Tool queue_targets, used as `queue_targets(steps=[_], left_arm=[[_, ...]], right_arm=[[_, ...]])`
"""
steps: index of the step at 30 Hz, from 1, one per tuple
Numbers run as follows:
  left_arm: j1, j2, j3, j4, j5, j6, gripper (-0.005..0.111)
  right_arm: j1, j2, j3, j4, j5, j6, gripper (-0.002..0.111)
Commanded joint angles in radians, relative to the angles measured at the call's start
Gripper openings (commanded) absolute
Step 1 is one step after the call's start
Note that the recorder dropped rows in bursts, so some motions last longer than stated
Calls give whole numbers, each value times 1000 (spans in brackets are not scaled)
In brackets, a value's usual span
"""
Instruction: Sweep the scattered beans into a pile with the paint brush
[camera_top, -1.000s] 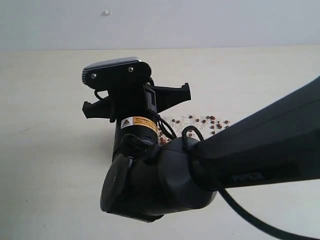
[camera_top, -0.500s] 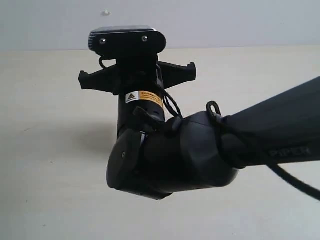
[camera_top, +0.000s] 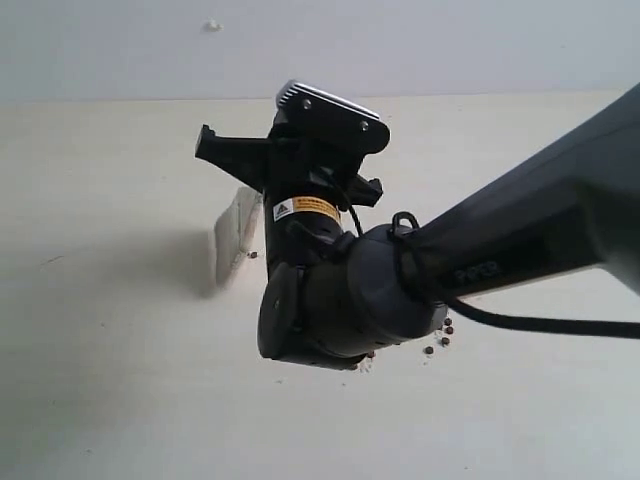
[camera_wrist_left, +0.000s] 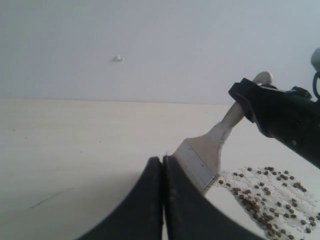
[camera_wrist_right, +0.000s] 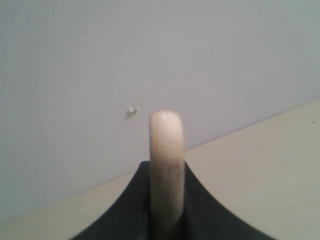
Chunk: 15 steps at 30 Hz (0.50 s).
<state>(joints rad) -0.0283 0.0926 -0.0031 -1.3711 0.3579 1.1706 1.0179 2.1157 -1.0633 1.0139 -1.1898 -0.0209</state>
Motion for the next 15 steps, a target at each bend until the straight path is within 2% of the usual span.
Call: queue_targets(steps=[1,9,15], left_arm=[[-6,1,3,-3,3,4,0],[-6,1,3,-3,3,4,0],[-6,1,3,-3,3,4,0]], right_arm=[[-6,10,-3,9,-7,21,0],[-6,12,-3,192,-8,-217,0],[-6,12,-3,235,-31,-347,0]])
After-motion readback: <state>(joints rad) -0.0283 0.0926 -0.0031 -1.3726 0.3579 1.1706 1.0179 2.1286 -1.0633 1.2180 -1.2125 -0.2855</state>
